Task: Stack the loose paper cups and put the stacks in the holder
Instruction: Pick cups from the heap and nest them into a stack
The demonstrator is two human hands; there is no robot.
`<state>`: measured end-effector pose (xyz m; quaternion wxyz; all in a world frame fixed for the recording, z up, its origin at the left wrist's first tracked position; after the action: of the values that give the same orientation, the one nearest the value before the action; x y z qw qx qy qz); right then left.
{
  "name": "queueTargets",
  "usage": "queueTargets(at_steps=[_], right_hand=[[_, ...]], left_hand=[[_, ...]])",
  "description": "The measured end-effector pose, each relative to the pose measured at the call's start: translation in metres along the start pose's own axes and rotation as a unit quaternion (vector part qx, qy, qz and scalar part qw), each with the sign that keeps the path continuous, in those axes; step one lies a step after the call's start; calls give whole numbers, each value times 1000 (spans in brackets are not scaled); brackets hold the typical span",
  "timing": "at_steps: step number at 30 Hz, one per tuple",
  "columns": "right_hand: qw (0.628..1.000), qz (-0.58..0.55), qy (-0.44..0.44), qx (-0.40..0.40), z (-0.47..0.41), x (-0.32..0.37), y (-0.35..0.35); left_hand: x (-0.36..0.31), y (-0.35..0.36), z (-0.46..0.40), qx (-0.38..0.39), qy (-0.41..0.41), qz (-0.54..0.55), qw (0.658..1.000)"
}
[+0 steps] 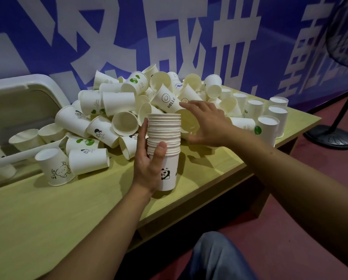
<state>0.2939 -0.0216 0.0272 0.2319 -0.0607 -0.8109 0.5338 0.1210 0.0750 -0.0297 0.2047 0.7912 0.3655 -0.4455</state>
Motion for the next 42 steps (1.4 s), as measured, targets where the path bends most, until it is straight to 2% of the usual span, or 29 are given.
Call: queueTargets(at_steps=[4, 10, 14, 19, 22, 26, 29, 35, 40, 42], right_hand=[[999, -1, 48, 2, 22, -17, 9], [997, -69, 42, -18, 43, -27, 9], [983, -152, 20, -96, 53, -31, -5], [944, -230, 18, -235, 60, -41, -26], [908, -288, 41, -303, 58, -44, -33], [837, -392, 81, -372, 55, -46, -42], [801, -455, 88, -379, 53, -39, -47], [816, -474, 49, -327, 48, -5, -33], [834, -462, 36, -301, 52, 10, -17], [855, -434, 31, -283, 54, 12, -9]], left_hand=[[-2, 1, 1, 11, 10, -7, 1000], [-9, 9, -1, 50, 33, -32, 998], [-9, 9, -1, 56, 28, -48, 997], [-11, 18, 0, 94, 38, -81, 991], [-13, 26, -4, 138, 34, -110, 984], [-15, 35, -9, 186, 27, -150, 971], [-17, 38, -9, 199, 37, -161, 966], [-17, 39, -8, 202, 48, -167, 964], [-12, 29, -6, 157, 32, -113, 981], [-8, 24, -6, 132, 26, -85, 987]])
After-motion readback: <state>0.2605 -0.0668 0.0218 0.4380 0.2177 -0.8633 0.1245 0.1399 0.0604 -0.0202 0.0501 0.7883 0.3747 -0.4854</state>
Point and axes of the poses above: each hand's wrist, its own z-axis away from the middle knuckle, its own y-axis out of the palm, x = y × z, the point moved 5 cm from there along -z, towards the middle knuckle, and after that the axes turned 5 degrees about -z, right-handed, at the moved point
